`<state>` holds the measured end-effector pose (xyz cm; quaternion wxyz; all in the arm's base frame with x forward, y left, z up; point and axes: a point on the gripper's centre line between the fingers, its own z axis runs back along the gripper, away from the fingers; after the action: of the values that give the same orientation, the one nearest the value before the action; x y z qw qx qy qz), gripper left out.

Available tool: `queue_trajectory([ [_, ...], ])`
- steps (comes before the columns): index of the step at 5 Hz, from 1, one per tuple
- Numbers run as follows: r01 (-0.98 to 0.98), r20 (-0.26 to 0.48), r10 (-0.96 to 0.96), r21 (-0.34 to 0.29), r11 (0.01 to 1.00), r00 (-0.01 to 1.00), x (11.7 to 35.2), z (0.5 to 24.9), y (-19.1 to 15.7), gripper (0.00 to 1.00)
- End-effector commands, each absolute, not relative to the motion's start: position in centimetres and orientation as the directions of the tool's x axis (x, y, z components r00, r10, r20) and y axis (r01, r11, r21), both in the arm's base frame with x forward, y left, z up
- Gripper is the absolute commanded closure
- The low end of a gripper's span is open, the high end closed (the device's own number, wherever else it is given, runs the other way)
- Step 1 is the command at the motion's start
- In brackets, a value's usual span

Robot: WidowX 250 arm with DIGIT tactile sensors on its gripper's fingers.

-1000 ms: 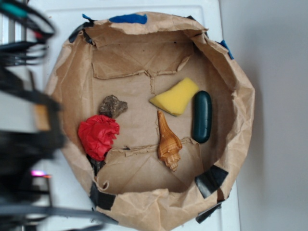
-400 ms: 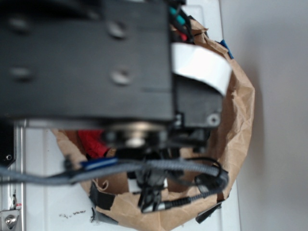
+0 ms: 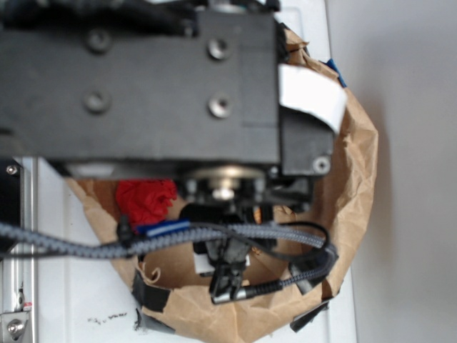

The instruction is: Grab the green sponge.

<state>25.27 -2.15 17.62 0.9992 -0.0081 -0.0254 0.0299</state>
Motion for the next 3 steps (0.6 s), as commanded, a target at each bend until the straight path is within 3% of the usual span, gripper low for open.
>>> queue_trajectory([
  [1,-0.054,0.038,0.054,0.008,0.999,0.998,25.4,14.9,0.4,0.00],
  [2,-0.056,0.143,0.055,0.003,0.998,0.988,25.7,13.1,1.8,0.00],
  [3,0.022,0.106,-0.019,-0.036,0.999,0.994,27.2,12.0,2.7,0.00],
])
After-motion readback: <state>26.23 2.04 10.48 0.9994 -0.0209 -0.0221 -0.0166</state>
